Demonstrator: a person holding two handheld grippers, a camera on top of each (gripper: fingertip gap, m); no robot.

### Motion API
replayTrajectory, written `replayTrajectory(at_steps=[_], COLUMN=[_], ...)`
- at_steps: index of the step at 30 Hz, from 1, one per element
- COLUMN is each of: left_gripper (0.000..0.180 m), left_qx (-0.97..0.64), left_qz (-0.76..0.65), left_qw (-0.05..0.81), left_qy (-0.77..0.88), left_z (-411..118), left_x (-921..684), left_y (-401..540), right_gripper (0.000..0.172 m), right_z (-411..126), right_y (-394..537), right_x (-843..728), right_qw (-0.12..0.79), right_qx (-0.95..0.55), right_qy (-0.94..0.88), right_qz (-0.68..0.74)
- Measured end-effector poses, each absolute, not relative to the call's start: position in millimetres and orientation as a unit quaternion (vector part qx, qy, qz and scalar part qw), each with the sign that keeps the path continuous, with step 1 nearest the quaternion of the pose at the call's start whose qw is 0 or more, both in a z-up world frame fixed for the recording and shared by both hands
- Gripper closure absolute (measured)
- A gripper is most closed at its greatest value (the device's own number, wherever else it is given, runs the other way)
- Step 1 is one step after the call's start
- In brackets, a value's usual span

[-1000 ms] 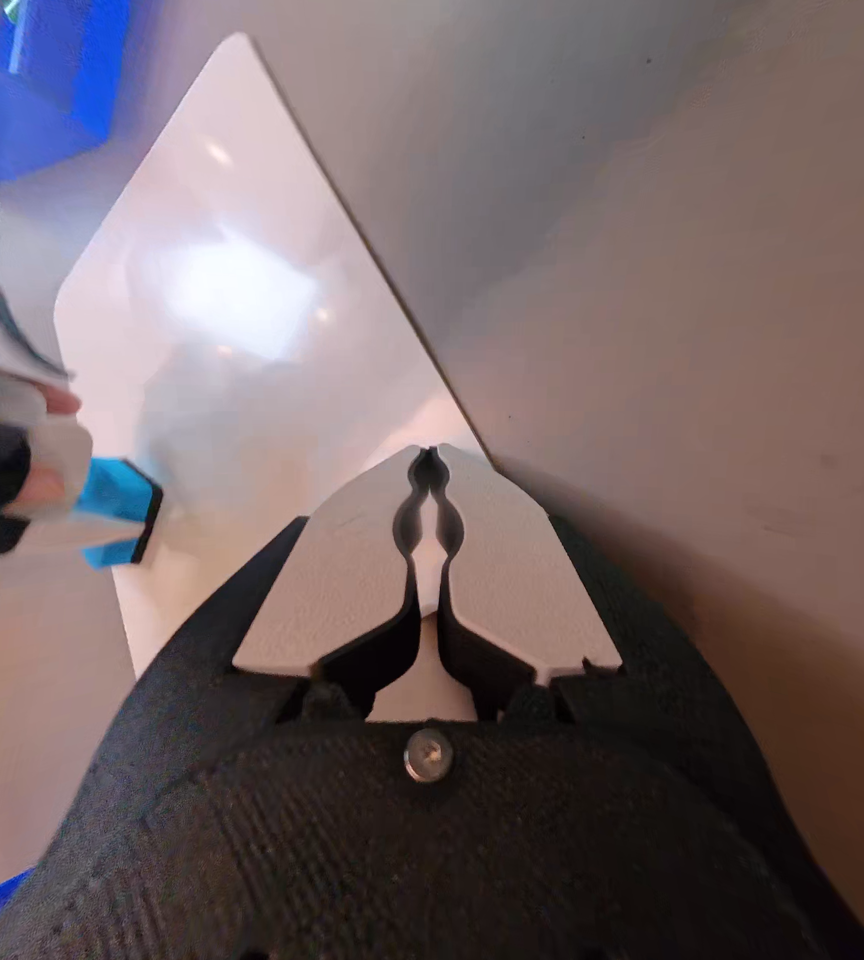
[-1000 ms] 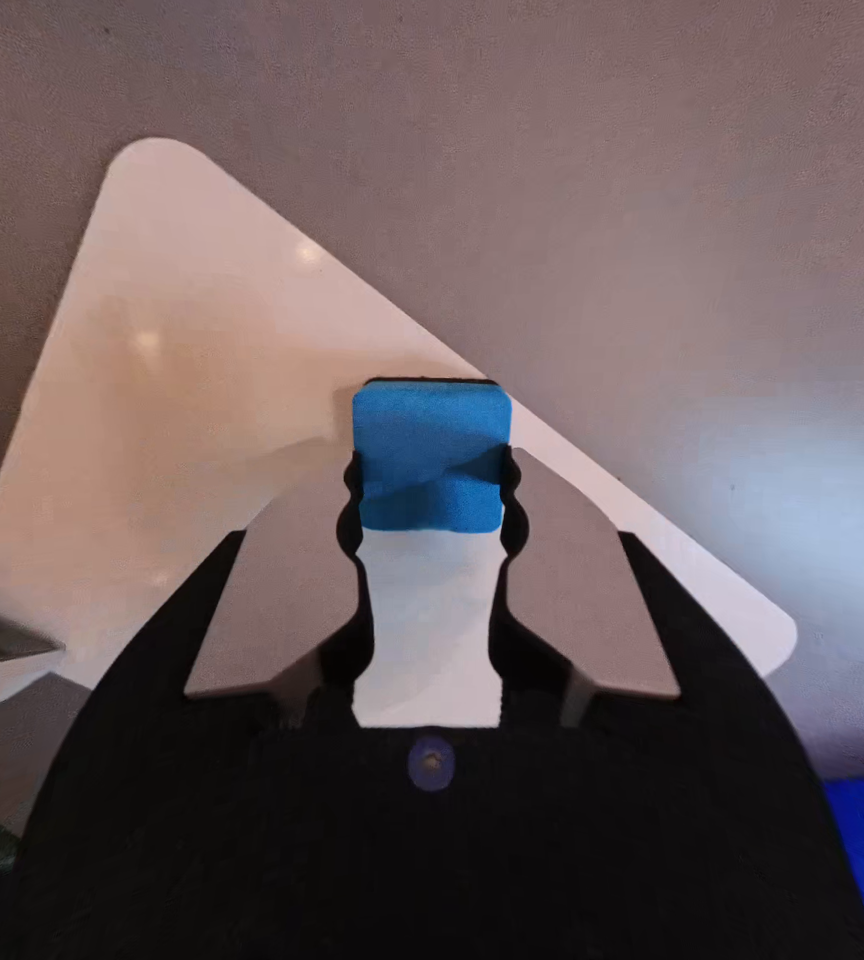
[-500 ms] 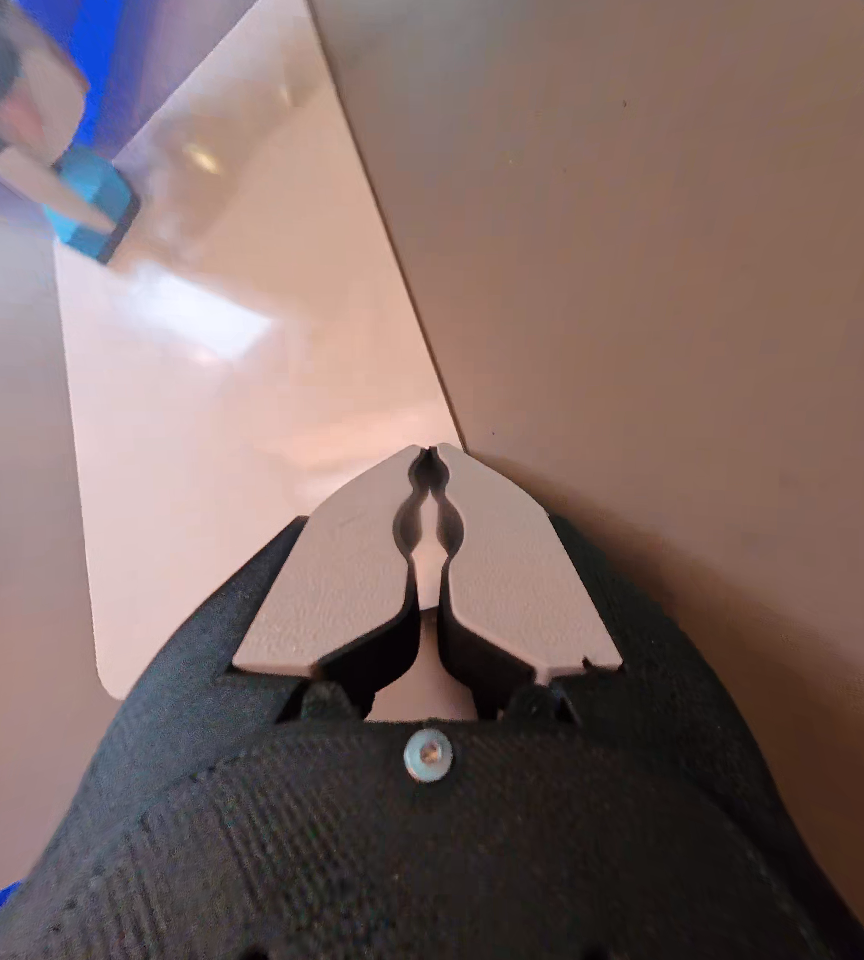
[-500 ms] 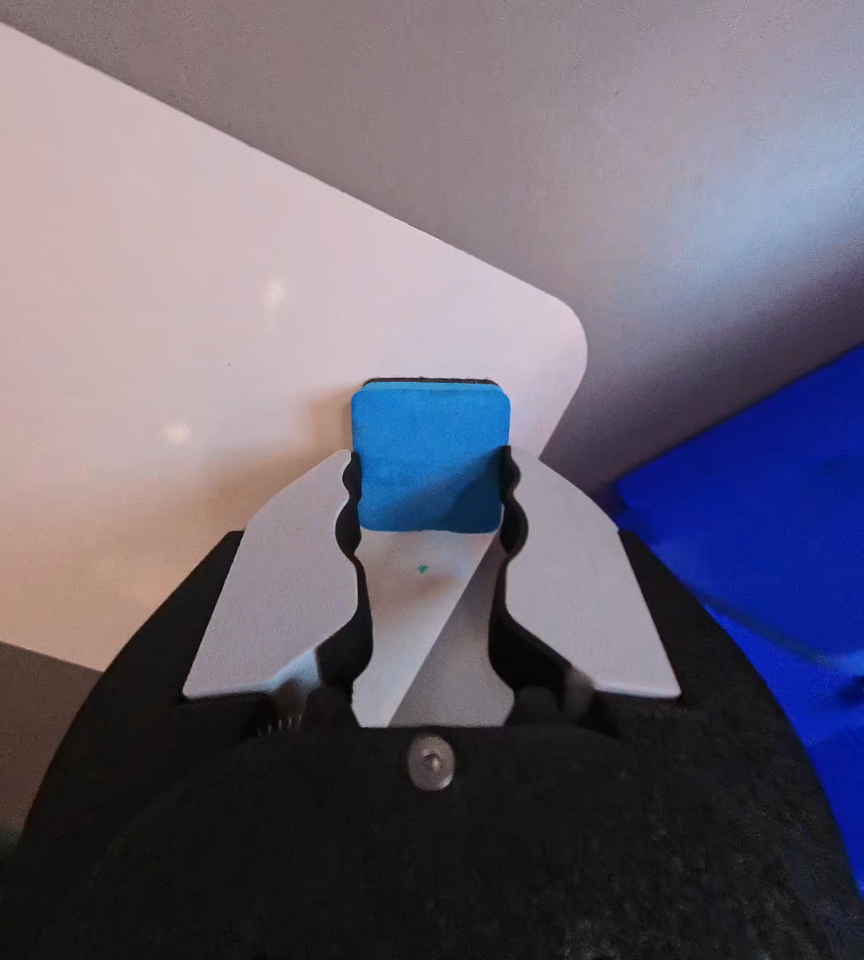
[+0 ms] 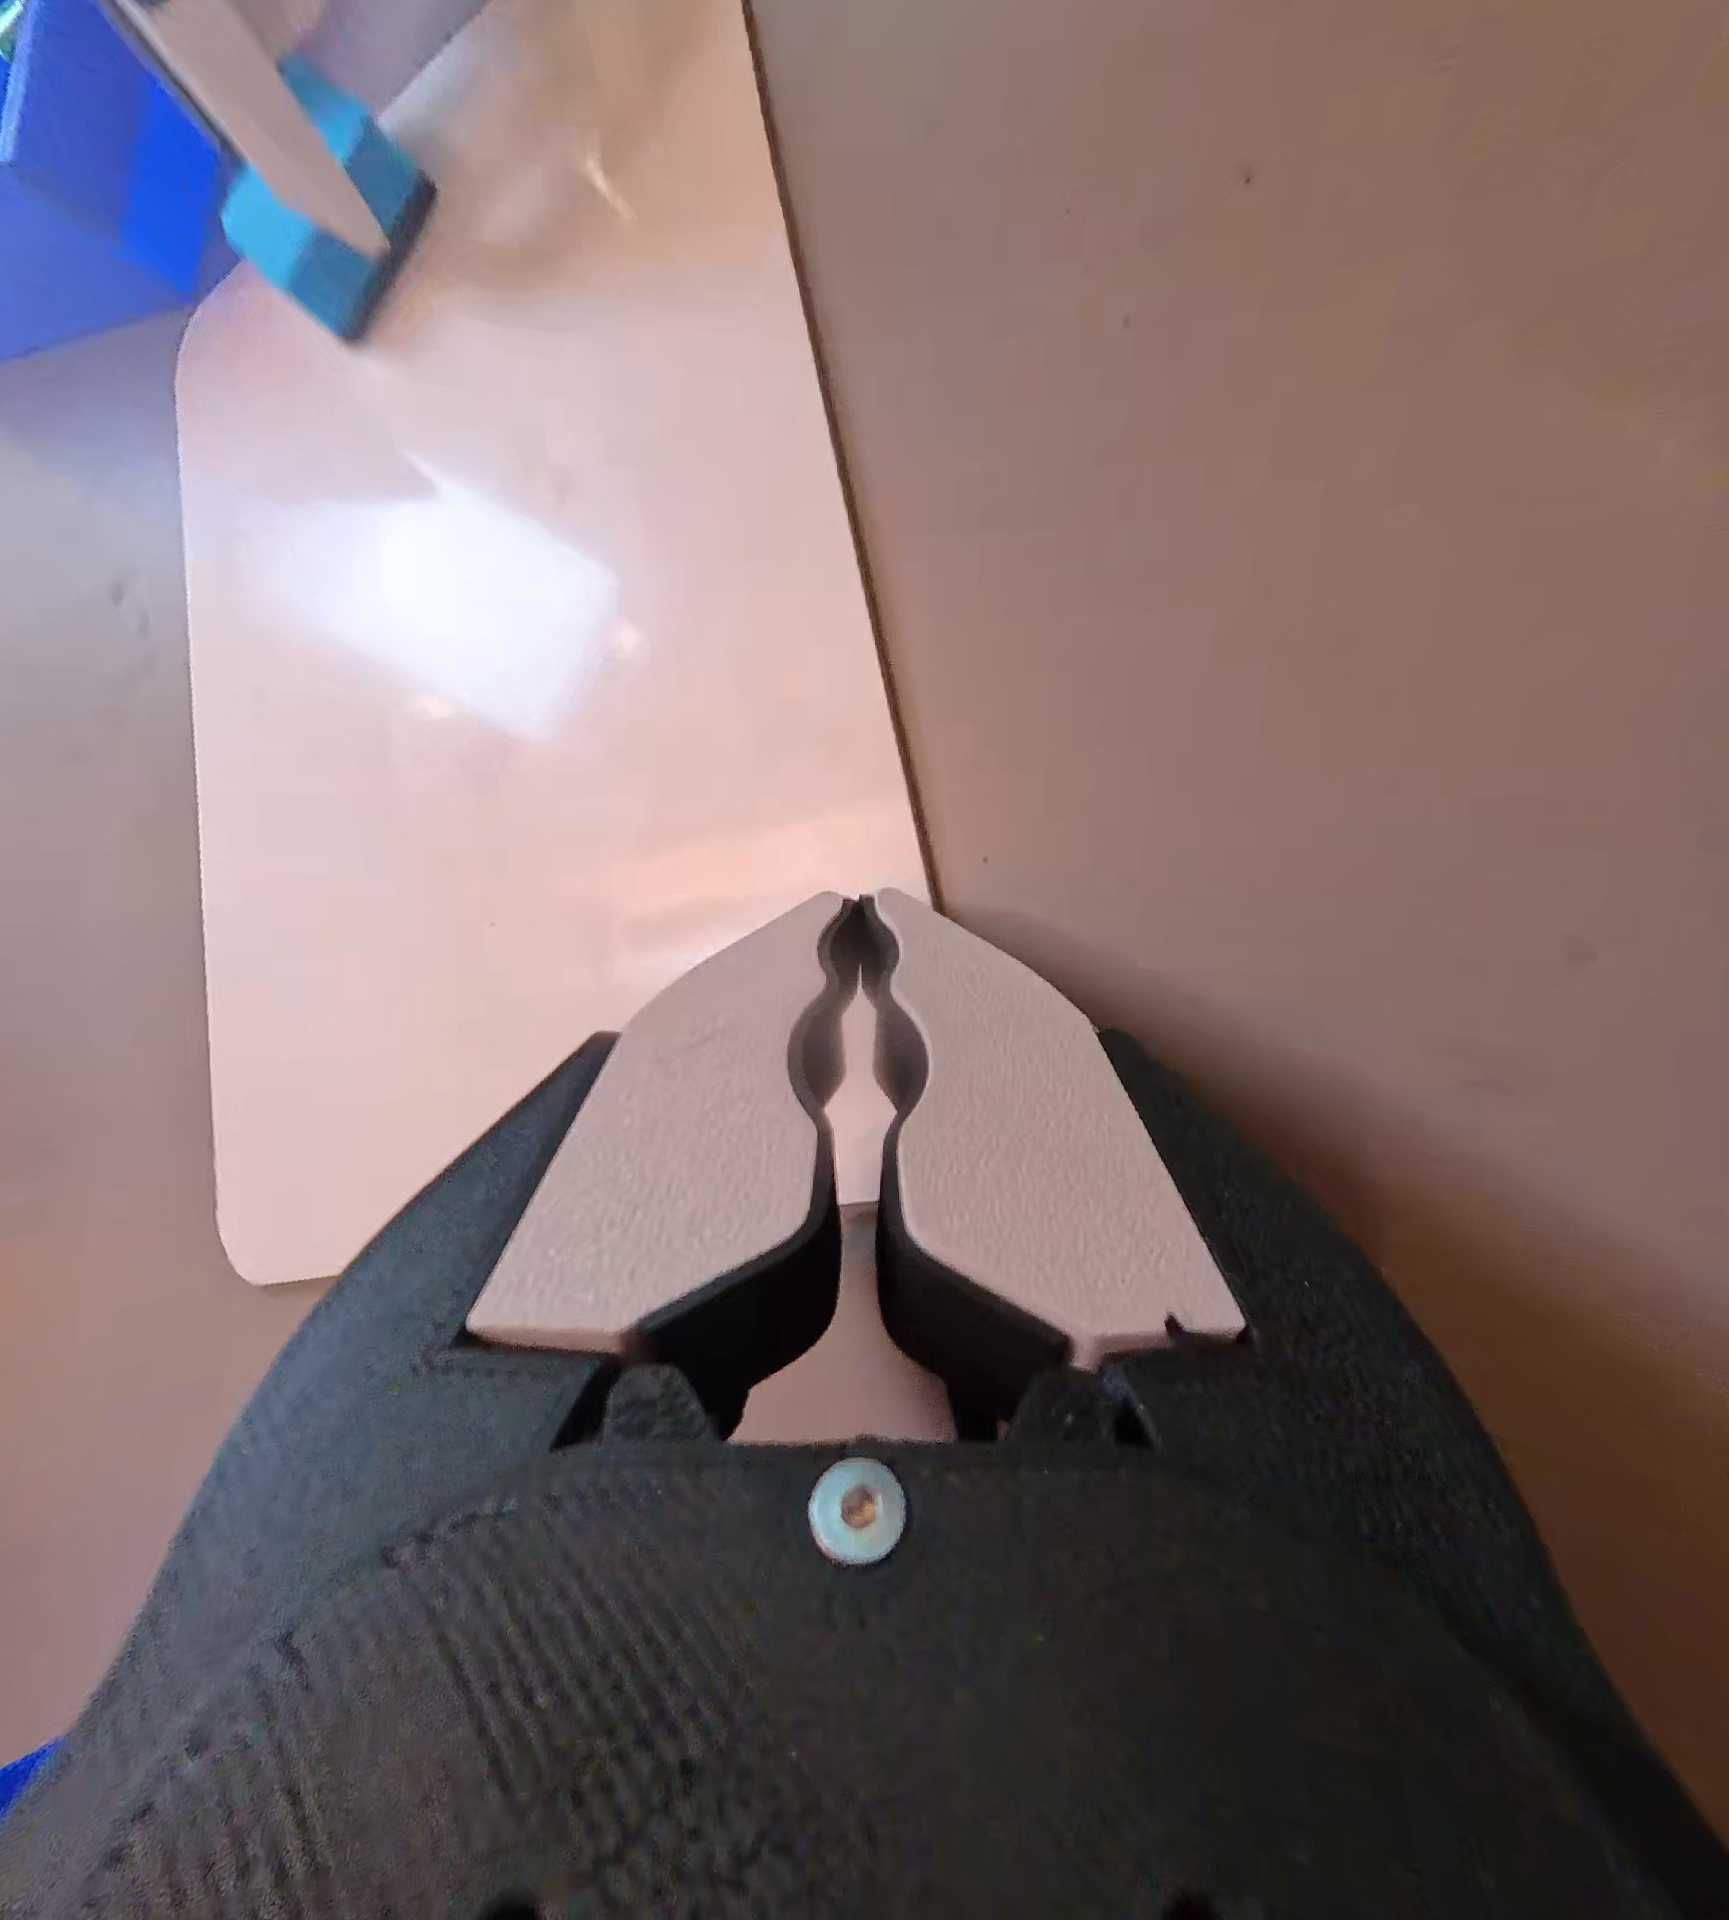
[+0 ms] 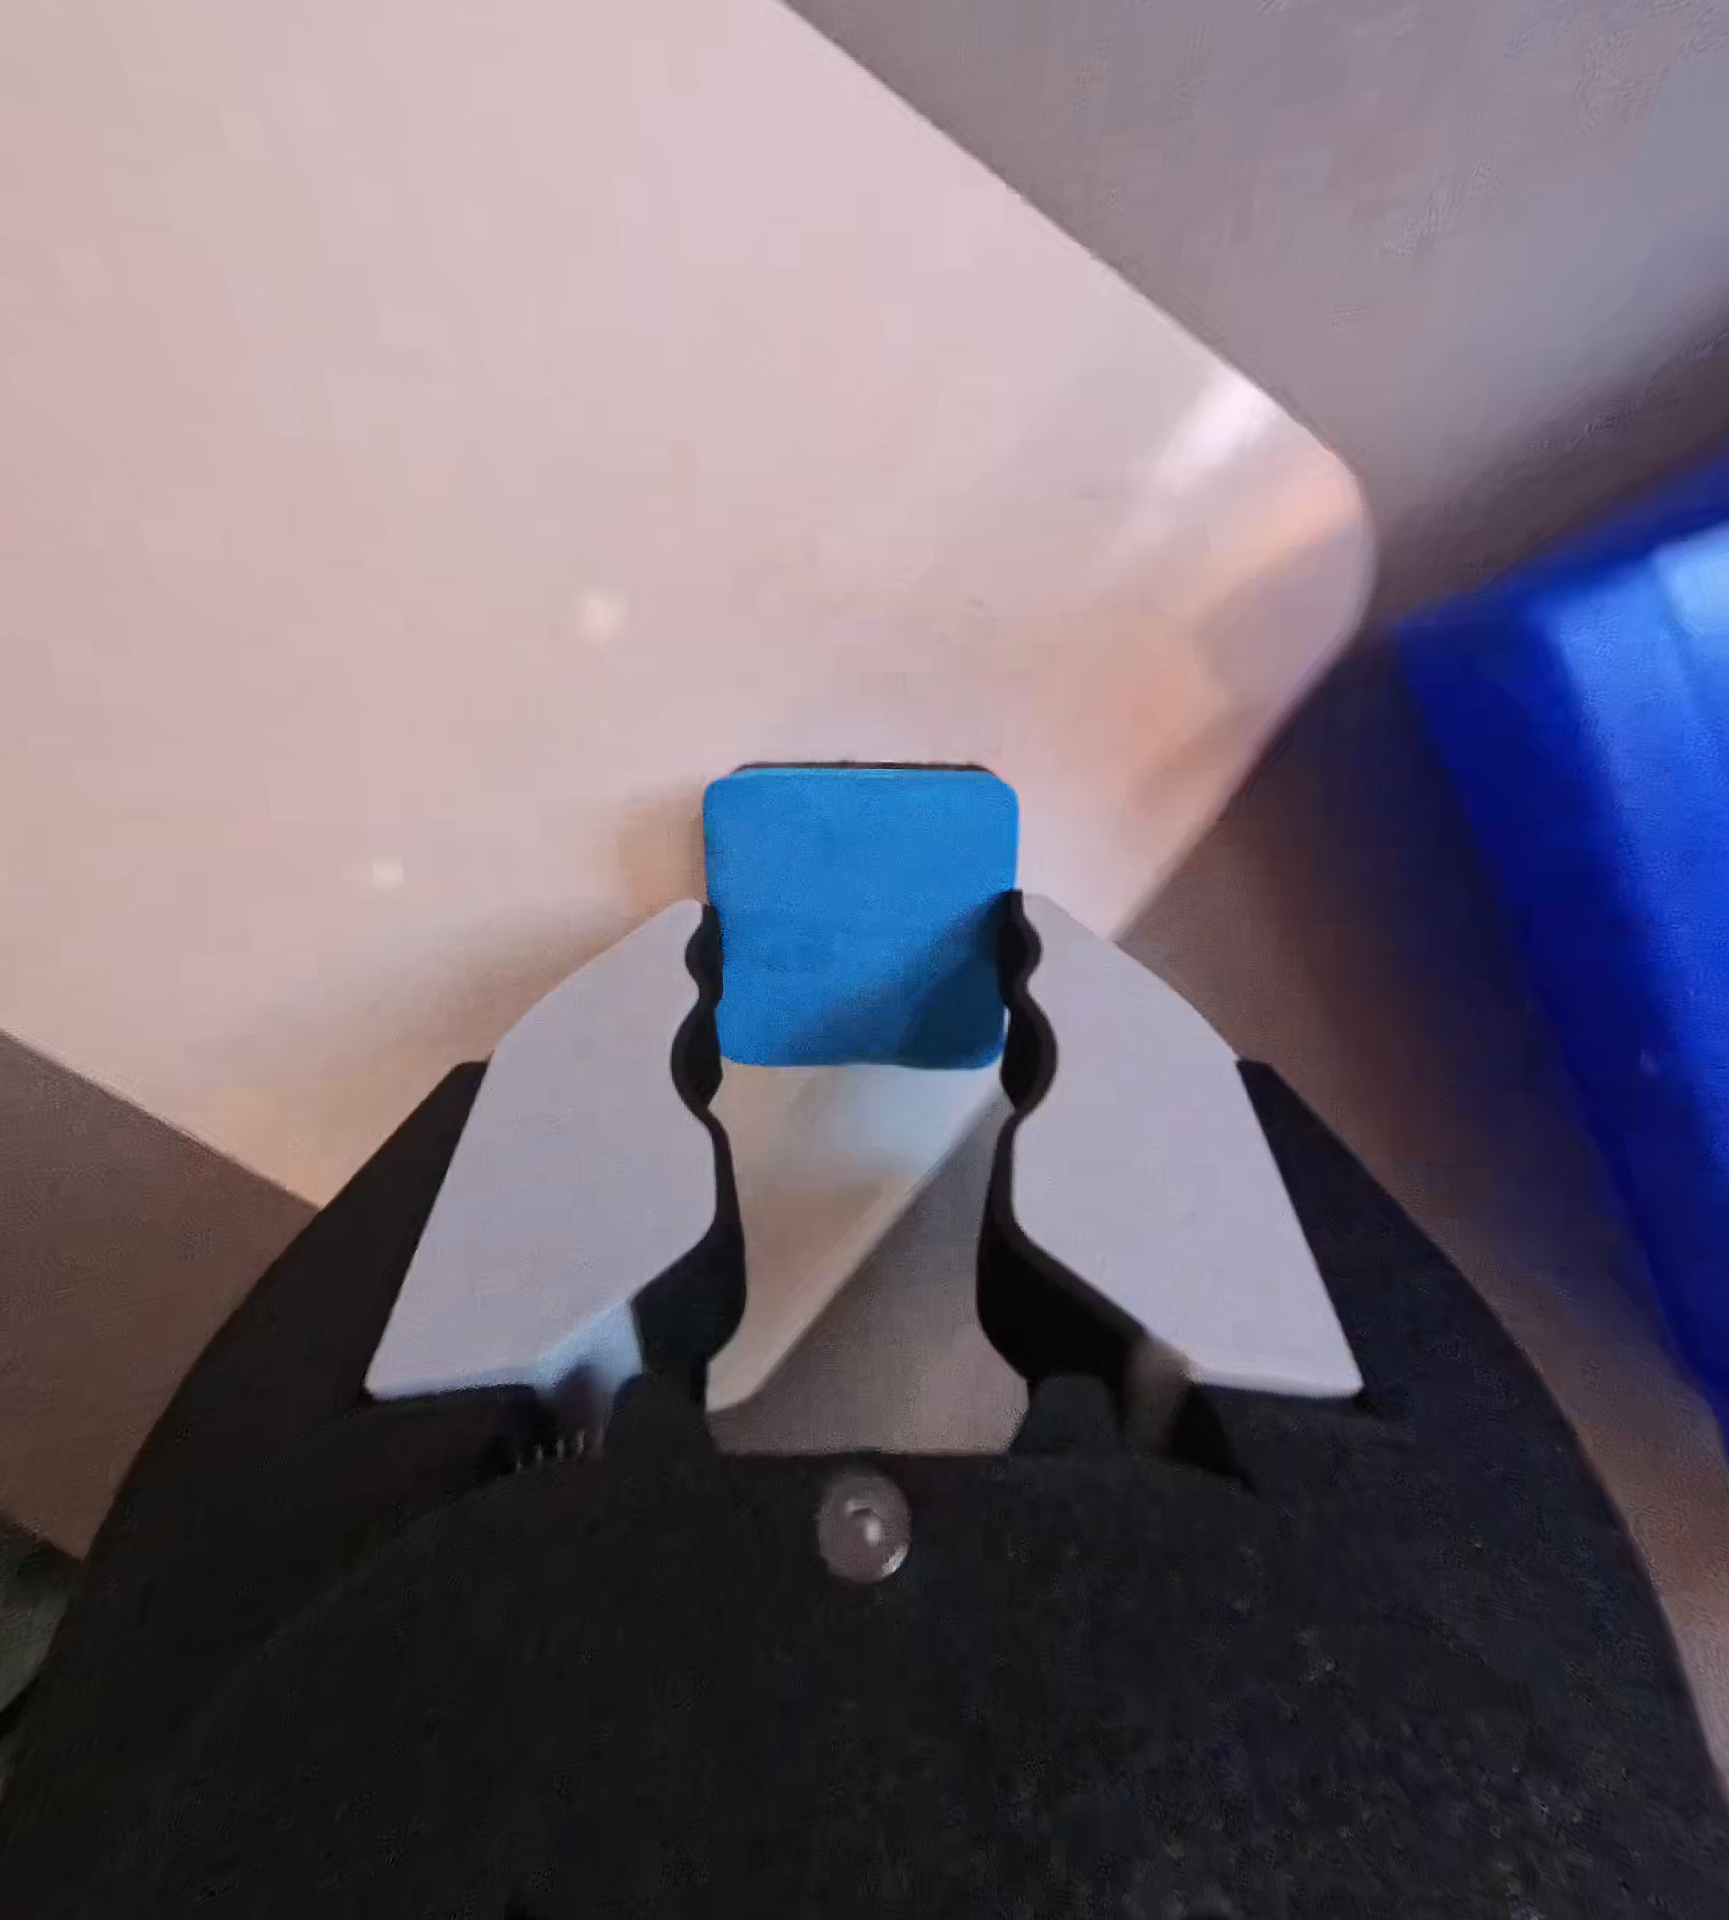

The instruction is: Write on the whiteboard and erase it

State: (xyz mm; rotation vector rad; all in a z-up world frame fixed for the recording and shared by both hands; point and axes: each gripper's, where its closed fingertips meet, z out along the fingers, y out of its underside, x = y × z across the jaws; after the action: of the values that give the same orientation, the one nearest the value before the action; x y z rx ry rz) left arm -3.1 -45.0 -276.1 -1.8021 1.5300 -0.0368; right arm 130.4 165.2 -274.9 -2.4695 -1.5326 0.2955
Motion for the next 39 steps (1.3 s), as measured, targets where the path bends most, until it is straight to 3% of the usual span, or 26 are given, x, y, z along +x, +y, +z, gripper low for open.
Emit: replayTrajectory(at_steps=[5, 9, 13, 14, 15, 19, 21, 22, 23, 26, 29, 31, 33, 36, 38, 39], left_gripper=[0.18, 0.18, 0.18, 0.18, 0.18, 0.18, 0.18, 0.162, 0.149, 0.144, 0.128, 0.123, 0.128, 0.126, 0.129, 0.13], left_qx=[-0.728, -0.739, -0.727, -0.719, -0.713, -0.714, -0.721, -0.724, -0.734, -0.738, -0.765, -0.812, -0.861, -0.939, -0.964, -0.974], left_qz=[-0.045, -0.082, -0.222, -0.275, -0.318, -0.359, -0.356, -0.348, -0.331, -0.243, -0.087, 0.009, 0.107, 0.092, 0.112, 0.12], left_qw=[0.348, 0.338, 0.355, 0.383, 0.414, 0.508, 0.518, 0.523, 0.524, 0.572, 0.602, 0.559, 0.481, 0.324, 0.234, 0.188], left_qy=[0.59, 0.577, 0.544, 0.51, 0.468, 0.322, 0.293, 0.284, 0.279, 0.264, 0.212, 0.168, 0.126, 0.069, 0.051, 0.045], left_z=[-276.3, -276.6, -259.9, -240.7, -219.3, -177.8, -177.9, -177.1, -176.5, -147.9, -106.7, -96.7, -100.7, -140.1, -166.7, -180.6], left_x=[-15.4, -18.4, -3.0, -1.4, -5.1, -50.0, -61.8, -65.4, -69.9, -106.1, -194.1, -266.7, -343.9, -411.2, -444.2, -456.1], left_y=[-48.6, -57.5, -71.4, -65.8, -54.1, 19.3, 40.1, 46.4, 51.5, 60.7, 70.2, 70.0, 69.0, 63.3, 59.9, 58.2], right_gripper=[0.119, 0.119, 0.117, 0.097, 0.088, 0.078, 0.082, 0.084, 0.084, 0.084, 0.084, 0.089, 0.116, 0.17, 0.171, 0.162], right_z=[-268.1, -236.7, -251.5, -258.2, -264.3, -241.1, -204.6, -189.0, -176.9, -160.5, -155.2, -158.8, -160.7, -158.9, -160.6, -162.5], right_y=[87.3, 211.2, 268.6, 268.7, 265.6, 250.4, 225.3, 209.0, 193.3, 144.2, 91.8, 64.9, 47.4, 48.2, 63.1, 72.3], right_x=[15.7, -33.8, -24.7, -20.6, -15.8, -26.2, -37.9, -41.4, -44.2, -52.6, -57.1, -50.8, -38.0, -8.5, 16.7, 29.4], right_qw=[0.039, 0.155, 0.099, 0.104, 0.11, 0.243, 0.316, 0.337, 0.347, 0.361, 0.367, 0.372, 0.396, 0.444, 0.47, 0.477], right_qx=[-0.718, -0.779, -0.848, -0.84, -0.828, -0.772, -0.73, -0.711, -0.693, -0.647, -0.601, -0.579, -0.553, -0.548, -0.565, -0.577], right_qy=[-0.677, -0.602, -0.51, -0.524, -0.543, -0.571, -0.566, -0.562, -0.566, -0.59, -0.612, -0.625, -0.637, -0.619, -0.603, -0.591], right_qz=[0.156, 0.079, 0.107, 0.096, 0.084, 0.136, 0.217, 0.254, 0.279, 0.321, 0.361, 0.367, 0.363, 0.345, 0.309, 0.3])
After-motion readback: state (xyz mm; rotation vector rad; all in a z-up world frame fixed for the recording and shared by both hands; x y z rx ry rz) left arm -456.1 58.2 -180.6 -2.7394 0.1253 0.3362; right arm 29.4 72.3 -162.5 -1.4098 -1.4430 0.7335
